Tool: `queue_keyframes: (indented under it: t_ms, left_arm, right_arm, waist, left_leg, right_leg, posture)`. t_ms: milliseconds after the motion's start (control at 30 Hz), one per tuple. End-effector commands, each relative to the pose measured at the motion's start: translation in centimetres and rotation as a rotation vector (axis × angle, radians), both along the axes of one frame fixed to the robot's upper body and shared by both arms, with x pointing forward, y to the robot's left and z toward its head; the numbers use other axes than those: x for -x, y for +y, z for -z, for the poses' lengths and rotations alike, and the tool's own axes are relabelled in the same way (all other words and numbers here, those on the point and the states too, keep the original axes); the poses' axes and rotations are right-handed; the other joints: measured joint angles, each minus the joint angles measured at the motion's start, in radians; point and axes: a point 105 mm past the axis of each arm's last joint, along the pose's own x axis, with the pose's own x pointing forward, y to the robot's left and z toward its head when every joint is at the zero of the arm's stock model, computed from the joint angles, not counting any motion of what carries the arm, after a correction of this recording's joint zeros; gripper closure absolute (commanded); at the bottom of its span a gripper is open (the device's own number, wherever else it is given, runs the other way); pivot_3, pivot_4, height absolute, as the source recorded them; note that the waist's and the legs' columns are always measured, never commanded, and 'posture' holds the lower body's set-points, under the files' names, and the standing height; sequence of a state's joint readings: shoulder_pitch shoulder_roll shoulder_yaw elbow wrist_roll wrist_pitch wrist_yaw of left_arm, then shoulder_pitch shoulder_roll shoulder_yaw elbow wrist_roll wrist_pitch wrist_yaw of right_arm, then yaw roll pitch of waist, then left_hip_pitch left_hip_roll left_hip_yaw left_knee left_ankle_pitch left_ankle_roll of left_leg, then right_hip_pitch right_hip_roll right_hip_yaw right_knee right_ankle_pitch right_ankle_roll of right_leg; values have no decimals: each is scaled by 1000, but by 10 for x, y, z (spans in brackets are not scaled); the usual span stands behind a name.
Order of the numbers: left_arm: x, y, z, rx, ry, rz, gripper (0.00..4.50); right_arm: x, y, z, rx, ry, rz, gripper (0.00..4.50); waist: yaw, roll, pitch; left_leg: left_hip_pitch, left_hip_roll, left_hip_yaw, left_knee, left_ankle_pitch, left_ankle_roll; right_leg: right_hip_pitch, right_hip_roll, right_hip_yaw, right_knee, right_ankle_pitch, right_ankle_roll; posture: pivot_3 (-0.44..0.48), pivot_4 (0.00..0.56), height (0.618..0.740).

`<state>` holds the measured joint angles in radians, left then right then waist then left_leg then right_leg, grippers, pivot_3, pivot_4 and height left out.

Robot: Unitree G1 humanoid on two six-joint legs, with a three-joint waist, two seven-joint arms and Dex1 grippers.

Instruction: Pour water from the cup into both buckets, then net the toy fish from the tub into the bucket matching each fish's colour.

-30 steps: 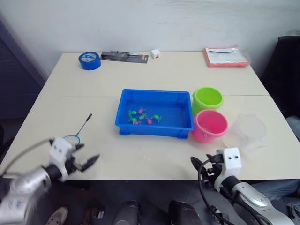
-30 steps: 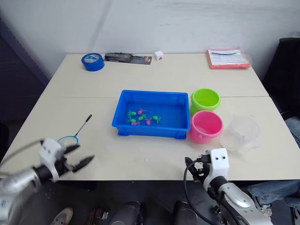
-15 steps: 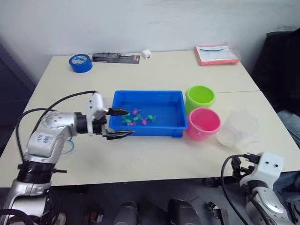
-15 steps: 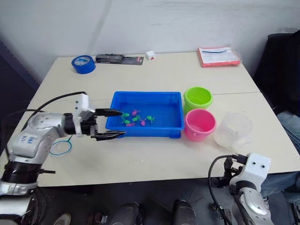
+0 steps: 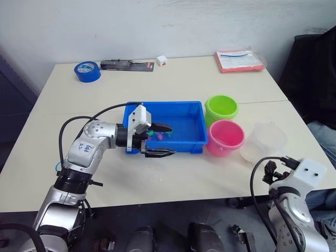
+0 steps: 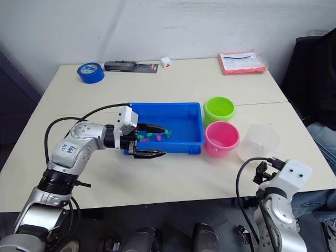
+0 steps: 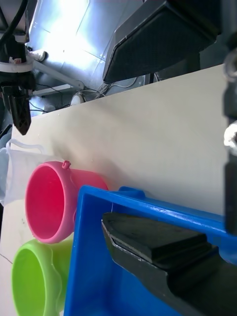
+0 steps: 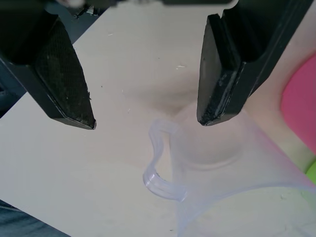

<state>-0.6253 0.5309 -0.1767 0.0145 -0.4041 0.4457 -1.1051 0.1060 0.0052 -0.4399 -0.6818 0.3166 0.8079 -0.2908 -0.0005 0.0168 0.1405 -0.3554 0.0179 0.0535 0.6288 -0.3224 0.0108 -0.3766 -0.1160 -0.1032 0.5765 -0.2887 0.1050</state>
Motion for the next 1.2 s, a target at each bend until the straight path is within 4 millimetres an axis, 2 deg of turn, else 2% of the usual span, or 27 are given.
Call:
queue_keyframes:
  t_ms: [33, 467, 1200]
  left_arm:
    - [-2, -3, -11, -2, -54, 4, 29]
    - [-2, 8, -7, -34, -50, -29, 29]
    - [0, -1, -12, -40, -58, -29, 29]
  right_arm:
    - [-5, -5, -5, 15, -27, 33, 0]
    - [-19, -21, 0, 21, -35, 129, 0]
    - [-37, -37, 1, 38, -84, 192, 0]
  waist:
    - [0, 0, 0]
    - [-3, 0, 0]
    - [-3, 1, 0]
  left_leg:
    - [0, 0, 0, 0, 0, 0]
    - [0, 0, 0, 0, 0, 1]
    - [1, 0, 1, 0, 0, 1]
  right_leg:
    - [0, 0, 0, 0, 0, 0]
    - [0, -1, 1, 1, 0, 0]
    - [0, -1, 2, 3, 0, 0]
  posture:
    - [0, 150, 737]
    - [0, 150, 737]
    - [0, 150, 737]
